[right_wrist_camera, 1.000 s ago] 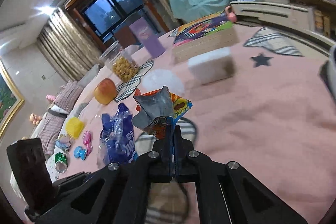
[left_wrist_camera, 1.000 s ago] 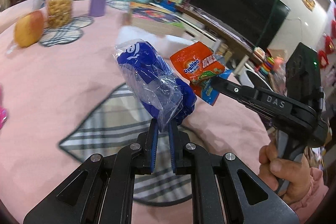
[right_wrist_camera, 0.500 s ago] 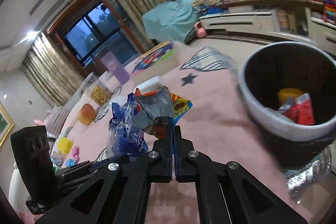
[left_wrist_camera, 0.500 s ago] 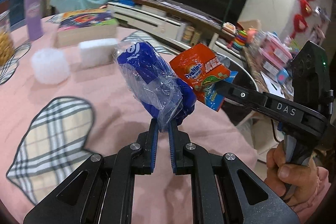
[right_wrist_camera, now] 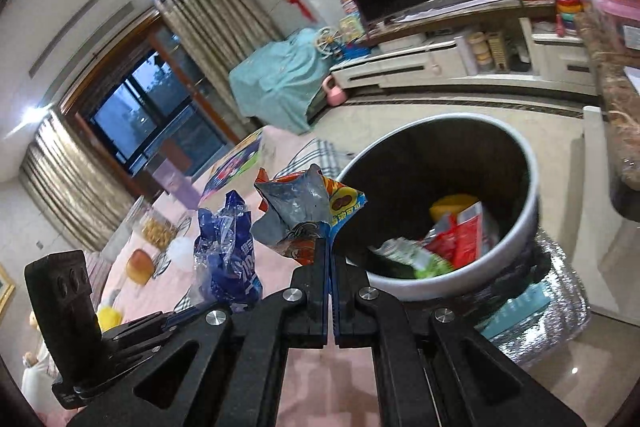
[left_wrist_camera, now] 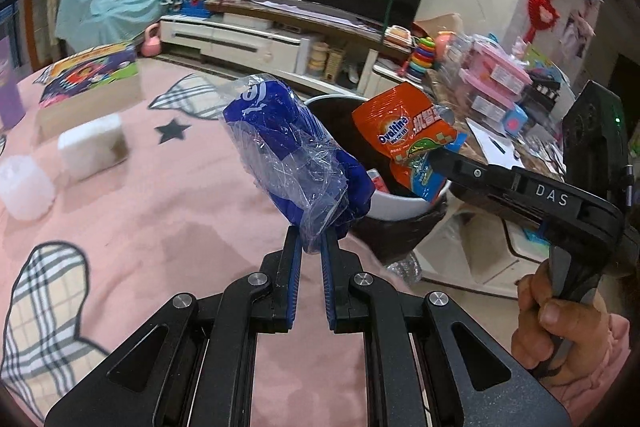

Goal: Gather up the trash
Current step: 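Carry the blue bag and Ovaltine wrapper over the bin with both grippers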

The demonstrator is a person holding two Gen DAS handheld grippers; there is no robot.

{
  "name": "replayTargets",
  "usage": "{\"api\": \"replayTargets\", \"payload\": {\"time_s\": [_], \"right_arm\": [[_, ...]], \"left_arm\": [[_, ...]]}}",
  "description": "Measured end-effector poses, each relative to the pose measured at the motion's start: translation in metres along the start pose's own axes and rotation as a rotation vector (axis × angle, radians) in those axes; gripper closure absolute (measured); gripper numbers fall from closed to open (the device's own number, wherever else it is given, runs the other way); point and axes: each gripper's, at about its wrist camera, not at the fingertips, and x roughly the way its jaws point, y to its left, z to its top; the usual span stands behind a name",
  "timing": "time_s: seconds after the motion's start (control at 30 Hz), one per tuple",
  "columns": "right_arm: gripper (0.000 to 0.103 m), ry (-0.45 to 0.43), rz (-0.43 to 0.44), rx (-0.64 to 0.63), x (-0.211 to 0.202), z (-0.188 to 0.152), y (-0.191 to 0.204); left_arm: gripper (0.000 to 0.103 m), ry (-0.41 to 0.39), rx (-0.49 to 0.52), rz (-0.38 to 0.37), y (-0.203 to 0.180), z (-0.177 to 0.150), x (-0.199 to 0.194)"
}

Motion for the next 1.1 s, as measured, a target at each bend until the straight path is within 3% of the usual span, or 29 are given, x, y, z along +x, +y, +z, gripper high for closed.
{"api": "replayTargets", "payload": {"time_s": [0.43,1.1], "right_arm": [[0.102,-0.032,-0.069,0.043,-0.012,0.016,-0.042],[0.102,-0.002,-0.131,0.052,0.004,0.031,-0.058]], "left_arm": [[0.094,0.018,0.048,-0.032,-0.031,0.02,0.025],[0.094,0.057,0.065,-0.042,-0.041,0.042,0.056]]}}
